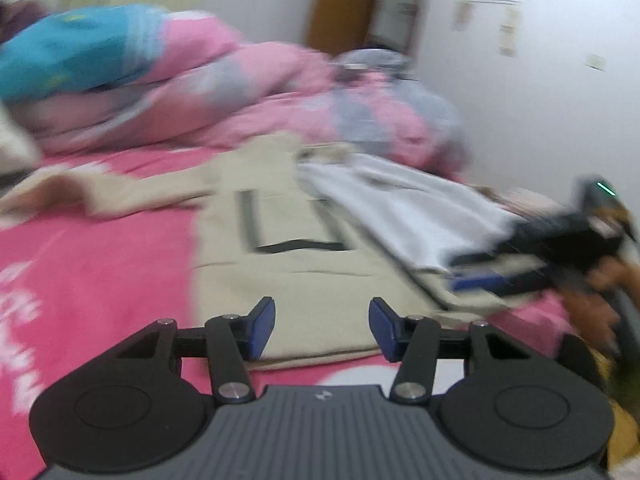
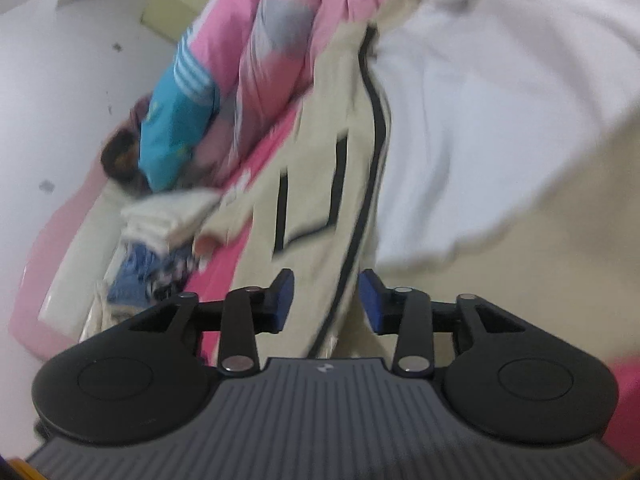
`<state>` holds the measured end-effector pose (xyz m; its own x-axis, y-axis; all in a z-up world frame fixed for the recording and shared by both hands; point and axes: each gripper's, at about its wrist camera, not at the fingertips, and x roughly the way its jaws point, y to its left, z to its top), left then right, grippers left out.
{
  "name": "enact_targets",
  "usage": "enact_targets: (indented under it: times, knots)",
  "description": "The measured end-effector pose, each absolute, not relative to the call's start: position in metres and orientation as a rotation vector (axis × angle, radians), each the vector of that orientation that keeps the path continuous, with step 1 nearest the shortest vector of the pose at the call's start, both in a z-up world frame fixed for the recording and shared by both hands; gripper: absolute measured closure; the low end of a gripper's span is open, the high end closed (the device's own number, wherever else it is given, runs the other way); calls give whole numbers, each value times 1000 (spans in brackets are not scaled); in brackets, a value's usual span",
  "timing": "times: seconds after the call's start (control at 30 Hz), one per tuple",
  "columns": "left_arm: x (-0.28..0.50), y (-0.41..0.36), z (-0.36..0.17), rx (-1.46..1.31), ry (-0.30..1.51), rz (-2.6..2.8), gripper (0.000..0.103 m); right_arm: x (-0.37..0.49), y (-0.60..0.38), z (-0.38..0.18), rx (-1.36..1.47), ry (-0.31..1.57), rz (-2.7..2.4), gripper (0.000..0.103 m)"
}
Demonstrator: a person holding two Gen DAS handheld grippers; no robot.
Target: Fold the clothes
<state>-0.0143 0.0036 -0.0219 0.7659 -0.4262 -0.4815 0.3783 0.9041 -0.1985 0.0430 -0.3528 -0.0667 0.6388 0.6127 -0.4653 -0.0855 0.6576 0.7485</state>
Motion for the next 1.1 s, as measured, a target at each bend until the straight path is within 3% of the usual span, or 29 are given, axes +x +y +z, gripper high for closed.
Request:
enact_targets:
  times: [0.2, 0.23, 0.27, 0.3, 0.5, 0.97, 1.0, 1.1]
  knots:
    - [8, 30, -29, -126, 600, -257, 62, 30, -333, -89, 792, 831, 435, 64]
    - [10, 33, -31, -135, 604, -251, 63, 30, -329, -90, 788, 825, 437, 69]
    - [12, 35, -32, -143, 609, -246, 63, 30, -327, -90, 784, 823, 440, 89]
    - [12, 37, -33, -158, 615, -252, 63, 31, -325, -90, 780, 821, 444, 97]
    - [17, 45, -40, -245, 651, -290, 62, 27, -330, -72, 693, 747, 415, 98]
    - [42, 52, -61, -411, 734, -370, 64, 31, -328, -84, 607, 803, 346, 98]
    - [44, 51, -63, -410, 735, -366, 66, 32, -327, -85, 605, 805, 343, 98]
    - [44, 47, -61, -436, 759, -353, 90, 33, -328, -85, 612, 807, 338, 98]
